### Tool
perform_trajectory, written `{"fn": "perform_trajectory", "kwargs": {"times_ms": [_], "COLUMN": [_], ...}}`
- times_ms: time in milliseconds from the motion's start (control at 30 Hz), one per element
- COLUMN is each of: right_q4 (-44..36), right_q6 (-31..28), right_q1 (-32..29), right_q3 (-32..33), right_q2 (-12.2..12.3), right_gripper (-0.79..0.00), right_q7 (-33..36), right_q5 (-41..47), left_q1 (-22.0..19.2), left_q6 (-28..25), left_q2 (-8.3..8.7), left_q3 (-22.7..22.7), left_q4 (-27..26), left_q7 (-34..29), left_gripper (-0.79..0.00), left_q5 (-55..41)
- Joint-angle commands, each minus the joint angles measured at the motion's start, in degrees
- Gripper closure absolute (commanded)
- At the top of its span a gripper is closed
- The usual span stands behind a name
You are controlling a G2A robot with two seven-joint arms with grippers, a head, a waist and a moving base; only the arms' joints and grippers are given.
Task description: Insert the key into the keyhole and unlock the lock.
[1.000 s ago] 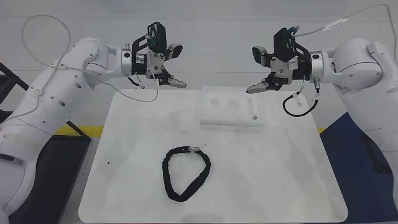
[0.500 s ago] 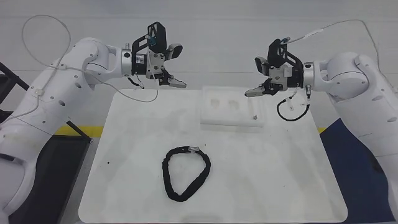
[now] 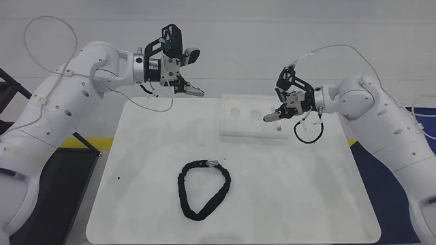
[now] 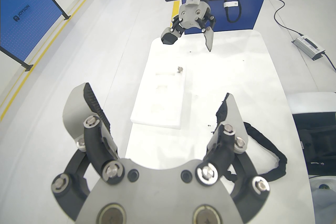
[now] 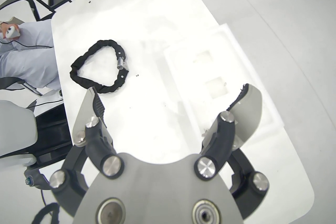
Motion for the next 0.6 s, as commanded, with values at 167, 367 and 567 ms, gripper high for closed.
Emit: {"fn": "perform_trajectory", "kwargs": {"times_ms": [167, 367, 567], "right_q4": [4.35, 7.21, 7.41], "right_q6": [9.06, 17.62, 17.84], "right_q1": [-1.07, -1.45, -1.52], "right_q3": [-1.19, -1.61, -1.62], "right_q2": [-1.71, -3.47, -3.58], "right_gripper": [-0.785, -0.785, -0.785], "right_q7": [-4.31, -4.11, -3.75], "right_q5": [-1.88, 1.65, 2.32], "left_q1": [0.00, 0.00, 0.00], "left_q6": [0.00, 0.00, 0.00], "left_q2": [0.00, 0.00, 0.00], "left_q3": [0.00, 0.00, 0.00], "left_q4": [0.00, 0.00, 0.00], "left_q7": [0.00, 0.00, 0.00], "left_gripper": [-0.785, -0.785, -0.785], "left_q5": [0.00, 0.00, 0.00]}}
